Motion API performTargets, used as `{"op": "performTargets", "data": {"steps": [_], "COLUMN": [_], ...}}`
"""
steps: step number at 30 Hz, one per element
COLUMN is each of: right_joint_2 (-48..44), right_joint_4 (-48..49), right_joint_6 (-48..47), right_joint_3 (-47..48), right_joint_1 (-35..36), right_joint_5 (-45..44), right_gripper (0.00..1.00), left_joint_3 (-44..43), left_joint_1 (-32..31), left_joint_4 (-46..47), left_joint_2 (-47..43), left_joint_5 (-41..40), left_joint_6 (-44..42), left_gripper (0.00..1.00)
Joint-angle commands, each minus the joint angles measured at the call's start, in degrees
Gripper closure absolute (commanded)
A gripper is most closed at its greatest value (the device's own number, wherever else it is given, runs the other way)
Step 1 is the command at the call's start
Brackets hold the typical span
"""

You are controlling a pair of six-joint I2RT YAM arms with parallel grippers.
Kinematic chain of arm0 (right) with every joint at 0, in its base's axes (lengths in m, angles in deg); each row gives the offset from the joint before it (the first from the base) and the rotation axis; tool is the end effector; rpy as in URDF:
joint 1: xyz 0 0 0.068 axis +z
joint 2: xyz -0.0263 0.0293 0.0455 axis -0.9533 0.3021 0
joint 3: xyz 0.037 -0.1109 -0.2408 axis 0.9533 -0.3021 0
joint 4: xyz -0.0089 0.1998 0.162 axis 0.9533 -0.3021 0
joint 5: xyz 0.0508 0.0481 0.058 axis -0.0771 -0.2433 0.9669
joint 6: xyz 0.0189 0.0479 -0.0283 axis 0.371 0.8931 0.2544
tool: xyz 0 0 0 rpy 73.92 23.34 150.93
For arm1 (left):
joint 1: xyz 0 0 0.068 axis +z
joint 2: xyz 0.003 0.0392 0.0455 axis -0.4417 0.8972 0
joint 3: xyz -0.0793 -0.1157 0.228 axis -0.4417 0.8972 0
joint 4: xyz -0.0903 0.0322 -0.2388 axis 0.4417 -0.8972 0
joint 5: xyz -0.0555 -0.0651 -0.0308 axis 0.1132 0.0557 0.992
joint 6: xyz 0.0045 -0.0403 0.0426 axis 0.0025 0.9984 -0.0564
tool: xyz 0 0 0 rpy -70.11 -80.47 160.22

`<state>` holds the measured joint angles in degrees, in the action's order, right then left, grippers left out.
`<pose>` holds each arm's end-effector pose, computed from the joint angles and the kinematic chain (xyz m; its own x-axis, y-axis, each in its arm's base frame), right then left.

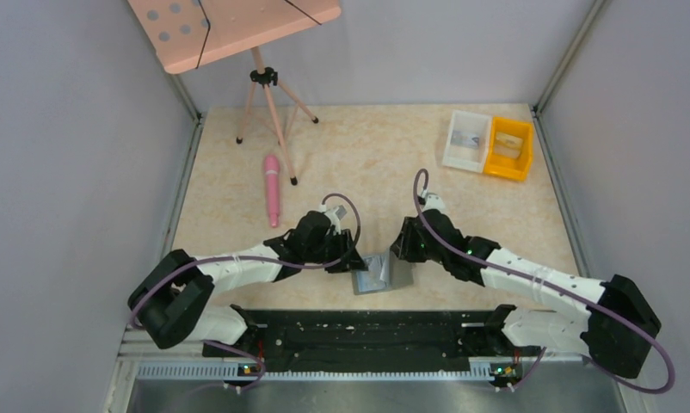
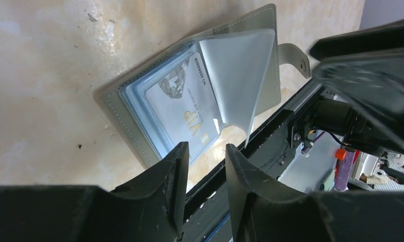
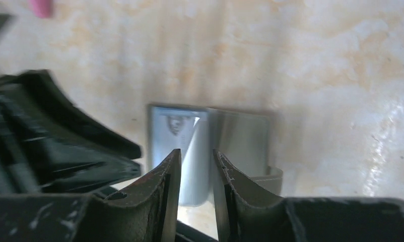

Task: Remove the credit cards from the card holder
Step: Open the card holder at the center of the board.

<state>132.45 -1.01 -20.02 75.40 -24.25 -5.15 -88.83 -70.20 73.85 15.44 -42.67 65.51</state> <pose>0.1579 0.1655 0.1968 -0.7817 0.1624 -0.6022 -0.1427 0.8934 0.4261 0.1764 -0.1914 0.1603 -0.9447 -0.0842 -0.3169 0.1880 0.6530 -0.7337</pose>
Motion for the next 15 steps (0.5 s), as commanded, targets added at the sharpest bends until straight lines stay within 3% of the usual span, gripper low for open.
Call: {"op": "performTargets", "data": {"steps": [1, 7, 15], "right_joint_2": [-3.98, -4.16, 0.15], "right_joint_4": [2.08, 10.31, 15.74], "right_joint_6": [0.15, 3.68, 7.24], "right_joint_3": [5.32, 3.52, 2.00], "right_joint_1": [-0.69, -0.53, -0.11], "right_joint_5": [4.12, 10.83, 11.51], "right_gripper": [0.71, 0.71, 0.77], "left_joint_3": [-1.68, -1.58, -1.61], "left_joint_1": [-0.31, -0.31, -1.46], "left_joint_4": [3.46, 5.38, 8.56], "left_joint_2": [1.19, 2.78, 3.46], "left_joint_5": [0.27, 0.89, 2.32], "left_joint_6": [0.23, 0.64, 2.27], "left_gripper": [0.62, 0.63, 0.64]}}
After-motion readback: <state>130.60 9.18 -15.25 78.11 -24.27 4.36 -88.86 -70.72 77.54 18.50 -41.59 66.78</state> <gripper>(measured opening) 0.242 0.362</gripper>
